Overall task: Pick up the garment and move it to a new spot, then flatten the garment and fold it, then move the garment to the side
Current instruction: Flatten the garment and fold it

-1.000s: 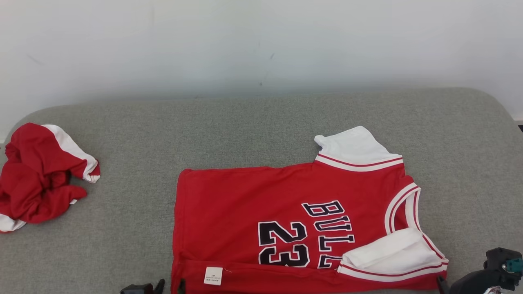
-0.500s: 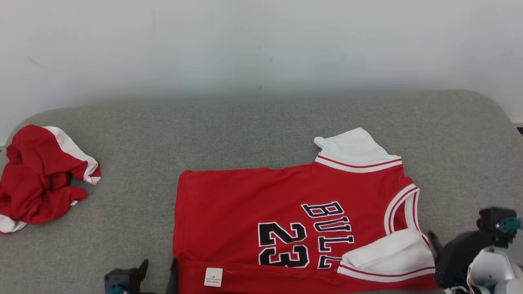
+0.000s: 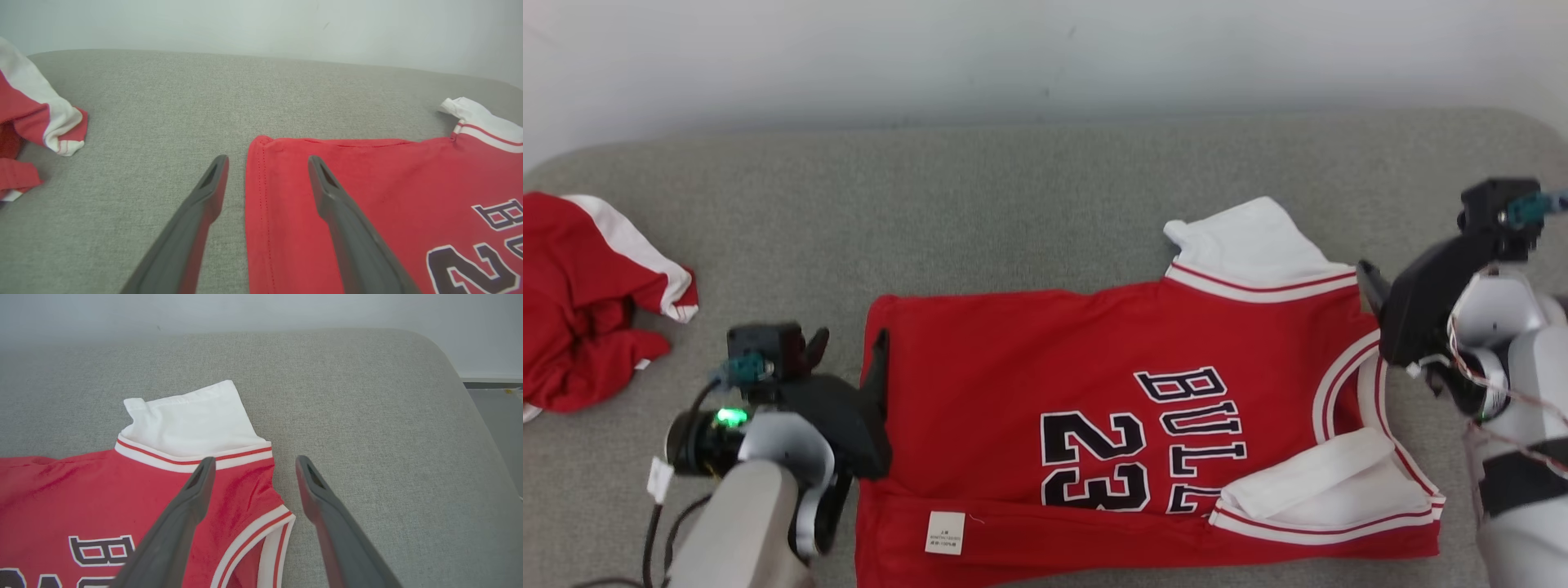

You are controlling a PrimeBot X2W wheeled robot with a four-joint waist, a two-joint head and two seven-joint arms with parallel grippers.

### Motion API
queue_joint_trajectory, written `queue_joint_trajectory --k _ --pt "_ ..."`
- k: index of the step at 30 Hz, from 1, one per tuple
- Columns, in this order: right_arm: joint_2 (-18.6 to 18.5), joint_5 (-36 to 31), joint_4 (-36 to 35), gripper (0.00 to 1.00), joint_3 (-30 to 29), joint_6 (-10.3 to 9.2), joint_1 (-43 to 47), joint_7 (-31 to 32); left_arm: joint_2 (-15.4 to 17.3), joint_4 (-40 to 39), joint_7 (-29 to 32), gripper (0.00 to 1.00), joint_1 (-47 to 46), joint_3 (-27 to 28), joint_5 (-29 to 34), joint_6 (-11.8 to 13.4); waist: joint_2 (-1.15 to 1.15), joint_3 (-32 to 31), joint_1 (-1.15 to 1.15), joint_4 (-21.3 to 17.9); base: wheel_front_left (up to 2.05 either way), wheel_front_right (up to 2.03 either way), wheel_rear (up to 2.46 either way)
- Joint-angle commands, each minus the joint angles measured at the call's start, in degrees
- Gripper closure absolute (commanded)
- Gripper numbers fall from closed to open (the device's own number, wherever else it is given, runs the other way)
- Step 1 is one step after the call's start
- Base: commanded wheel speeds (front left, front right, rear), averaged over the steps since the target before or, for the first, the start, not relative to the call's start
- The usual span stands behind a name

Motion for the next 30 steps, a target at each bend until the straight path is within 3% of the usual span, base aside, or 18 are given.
queue_joint_trajectory --k 1,12,21,22,23,25,26,30 --pt "-0.79 -0.67 1.88 0.0 0.85 -0.15 -3.13 -0.21 0.11 1.43 1.0 0.0 -2.77 0.03 -0.16 -0.18 -0.01 4.11 -0.01 0.59 0.0 0.0 0.0" --pt "-1.01 -2.23 13.17 0.0 2.6 -0.15 -18.09 -4.52 -0.07 8.97 6.31 0.0 -15.65 -1.46 0.44 -1.11 -0.01 12.11 -0.01 0.7 0.0 0.0 0.0" --pt "-1.24 -3.0 19.27 0.0 3.97 -0.15 -22.52 -7.81 0.0 11.96 9.61 0.0 -18.08 -3.09 0.46 -1.27 -0.01 13.38 -0.01 0.88 0.0 0.0 0.0" --pt "-1.53 -2.95 19.88 0.0 4.1 -0.15 -22.75 -8.18 -0.02 12.13 9.96 0.05 -17.93 -3.33 0.33 -1.56 -0.01 13.31 -0.01 0.96 0.0 0.0 0.0" --pt "-1.79 -2.96 20.53 0.0 4.18 -0.15 -22.87 -8.31 -0.04 12.2 10.26 0.45 -17.82 -3.56 0.18 -1.69 -0.01 13.26 -0.01 1.04 0.0 0.0 0.0" --pt "-2.14 -2.8 21.81 0.0 4.31 -0.15 -23.12 -8.74 -0.09 12.16 10.63 0.73 -17.58 -3.81 -0.06 -2.25 -0.01 13.16 -0.01 1.15 0.0 0.0 0.0" --pt "-2.28 -2.86 22.36 0.0 4.46 -0.15 -23.35 -8.99 -0.05 11.97 10.34 1.0 -17.56 -3.77 -0.16 -2.41 -0.01 13.15 -0.01 1.15 0.0 0.0 0.0" --pt "-2.69 -3.03 24.16 0.0 4.96 -0.16 -24.0 -9.85 0.37 11.84 9.17 1.0 -17.81 -4.13 0.46 -2.1 -0.01 13.39 -0.01 1.2 0.0 0.0 0.0"
